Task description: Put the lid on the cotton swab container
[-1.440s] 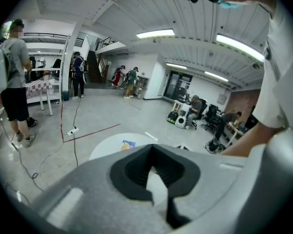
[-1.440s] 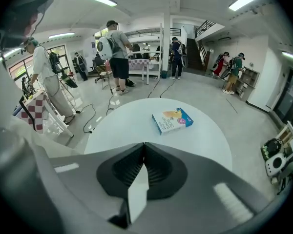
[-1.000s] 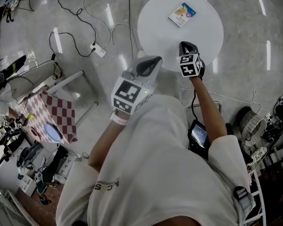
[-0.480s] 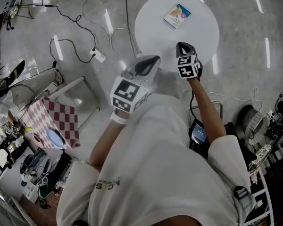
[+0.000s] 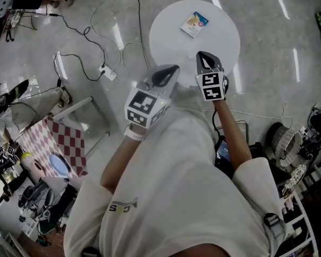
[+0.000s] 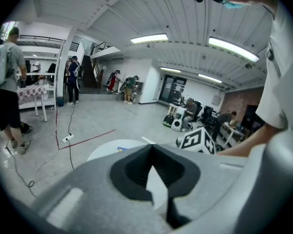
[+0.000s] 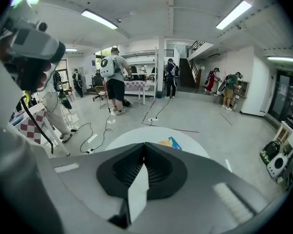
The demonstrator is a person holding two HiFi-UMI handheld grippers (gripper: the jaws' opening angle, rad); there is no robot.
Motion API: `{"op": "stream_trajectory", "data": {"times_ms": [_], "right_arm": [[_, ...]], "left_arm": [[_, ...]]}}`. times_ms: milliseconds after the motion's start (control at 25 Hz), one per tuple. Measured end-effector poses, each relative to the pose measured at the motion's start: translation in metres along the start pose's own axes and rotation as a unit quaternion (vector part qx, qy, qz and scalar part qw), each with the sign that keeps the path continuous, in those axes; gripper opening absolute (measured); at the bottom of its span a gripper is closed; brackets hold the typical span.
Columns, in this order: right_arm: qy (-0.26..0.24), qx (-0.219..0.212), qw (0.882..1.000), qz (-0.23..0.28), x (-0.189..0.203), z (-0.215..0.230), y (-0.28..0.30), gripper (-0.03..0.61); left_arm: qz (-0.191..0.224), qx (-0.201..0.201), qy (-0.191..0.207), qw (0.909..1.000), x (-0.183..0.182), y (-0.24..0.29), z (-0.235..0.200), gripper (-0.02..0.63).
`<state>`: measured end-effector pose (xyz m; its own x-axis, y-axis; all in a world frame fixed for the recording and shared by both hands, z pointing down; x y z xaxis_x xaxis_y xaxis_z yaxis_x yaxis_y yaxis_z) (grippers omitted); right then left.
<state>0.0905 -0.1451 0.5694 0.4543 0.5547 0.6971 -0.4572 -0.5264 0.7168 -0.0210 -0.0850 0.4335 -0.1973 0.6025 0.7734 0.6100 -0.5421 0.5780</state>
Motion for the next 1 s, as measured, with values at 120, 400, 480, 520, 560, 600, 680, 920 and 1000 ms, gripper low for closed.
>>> {"op": "stream_trajectory", "data": {"times_ms": [120, 400, 480, 520, 560, 600, 680, 920, 1000], "right_arm": [[-0.003, 0.001, 1.000, 0.024, -0.016, -0.003, -0.026, 0.000], [0.000, 0.006, 0.997, 0.077, -0.045, -0.009, -0.088, 0.000], [0.003, 0.012, 0.996, 0.088, -0.050, -0.011, -0.105, 0.000], [0.005, 0.015, 0.996, 0.093, -0.052, -0.011, -0.112, 0.000], [0.007, 0.018, 0.995, 0.098, -0.053, -0.011, -0.119, 0.000], [0.011, 0.020, 0.995, 0.102, -0.054, -0.010, -0.126, 0.000], [0.016, 0.025, 0.994, 0.108, -0.055, -0.009, -0.142, 0.000], [0.033, 0.026, 0.990, 0.134, -0.055, -0.011, -0.178, 0.000], [0.034, 0.021, 0.989, 0.140, -0.053, -0.011, -0.187, 0.000]], "left_arm": [[0.011, -0.003, 0.011, 0.9999, -0.002, -0.007, 0.005, -0.002], [0.033, -0.005, 0.049, 0.9983, -0.008, -0.027, 0.015, -0.002], [0.040, -0.007, 0.048, 0.9980, -0.009, -0.033, 0.016, -0.002], [0.043, -0.008, 0.048, 0.9979, -0.011, -0.035, 0.016, -0.002], [0.047, -0.010, 0.048, 0.9977, -0.012, -0.036, 0.016, -0.002], [0.051, -0.010, 0.047, 0.9975, -0.014, -0.037, 0.017, -0.002], [0.058, -0.009, 0.046, 0.9972, -0.019, -0.040, 0.020, -0.002], [0.075, -0.008, 0.043, 0.9962, -0.021, -0.050, 0.023, -0.002], [0.077, -0.007, 0.042, 0.9961, -0.019, -0.051, 0.026, -0.002]]}}
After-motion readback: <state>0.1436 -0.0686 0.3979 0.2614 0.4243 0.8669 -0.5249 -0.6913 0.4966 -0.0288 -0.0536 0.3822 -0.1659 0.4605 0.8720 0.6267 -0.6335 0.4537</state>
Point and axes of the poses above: the fingertips, and each gripper's own axes: y forward along the fingers, z to its right, x out of its underside, the point moved 5 cm from there along -y, backward along the fingers, and after that the axes turned 7 degrees about -z, right-handed, at the moved point
